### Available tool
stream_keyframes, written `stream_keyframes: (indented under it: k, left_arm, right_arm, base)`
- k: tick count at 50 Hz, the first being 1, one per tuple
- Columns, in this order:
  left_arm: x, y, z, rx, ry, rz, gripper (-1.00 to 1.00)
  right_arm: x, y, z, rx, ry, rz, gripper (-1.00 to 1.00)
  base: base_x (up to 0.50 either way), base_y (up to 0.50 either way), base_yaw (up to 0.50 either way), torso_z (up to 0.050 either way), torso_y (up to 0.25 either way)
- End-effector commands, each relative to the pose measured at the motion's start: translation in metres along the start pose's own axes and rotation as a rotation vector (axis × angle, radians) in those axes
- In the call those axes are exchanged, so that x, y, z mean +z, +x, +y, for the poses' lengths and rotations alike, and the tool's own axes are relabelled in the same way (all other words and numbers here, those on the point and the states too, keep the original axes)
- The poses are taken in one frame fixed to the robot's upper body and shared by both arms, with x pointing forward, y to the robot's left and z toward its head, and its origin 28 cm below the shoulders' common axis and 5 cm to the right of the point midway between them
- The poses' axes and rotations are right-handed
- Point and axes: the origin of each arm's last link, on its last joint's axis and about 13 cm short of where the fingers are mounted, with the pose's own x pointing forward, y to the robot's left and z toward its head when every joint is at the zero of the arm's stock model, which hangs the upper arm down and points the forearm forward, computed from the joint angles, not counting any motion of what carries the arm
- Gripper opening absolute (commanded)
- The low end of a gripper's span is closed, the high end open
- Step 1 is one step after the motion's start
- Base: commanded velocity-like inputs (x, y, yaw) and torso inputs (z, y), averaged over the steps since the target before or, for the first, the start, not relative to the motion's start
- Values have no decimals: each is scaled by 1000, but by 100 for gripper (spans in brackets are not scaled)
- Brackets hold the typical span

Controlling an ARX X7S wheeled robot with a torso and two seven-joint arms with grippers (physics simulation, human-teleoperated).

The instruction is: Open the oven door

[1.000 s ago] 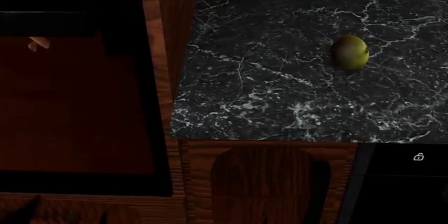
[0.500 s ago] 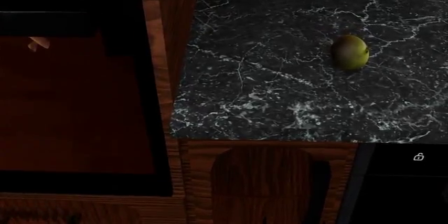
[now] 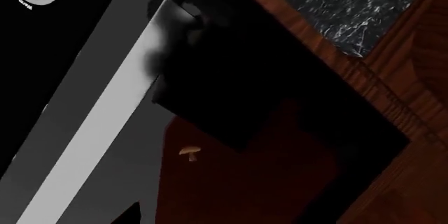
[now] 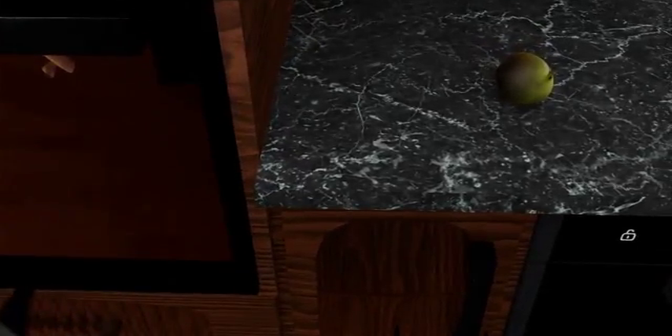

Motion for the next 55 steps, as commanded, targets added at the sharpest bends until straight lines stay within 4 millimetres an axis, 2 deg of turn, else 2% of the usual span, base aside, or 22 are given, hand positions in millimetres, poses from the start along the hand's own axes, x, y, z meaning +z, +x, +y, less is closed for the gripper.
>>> stream_keyframes:
  k: [1,17,25,55]
  left_arm:
    - [6,6,27,-2,107,8,100]
    - [17,31,49,3,280,-10,100]
    - [22,47,61,17,313,-37,100]
    - [19,97,72,11,362,-93,100]
  right_arm:
    - [1,-1,0,-1,-2,0,100]
    - [-2,0,1,-1,3,3,100]
    - [-2,0,0,-3,3,5,100]
    - [0,4,1,-8,-2,7,100]
  base:
    - [0,0,0,0,0]
    - [0,0,0,0,0]
    - [0,0,0,0,0]
    - [0,0,0,0,0]
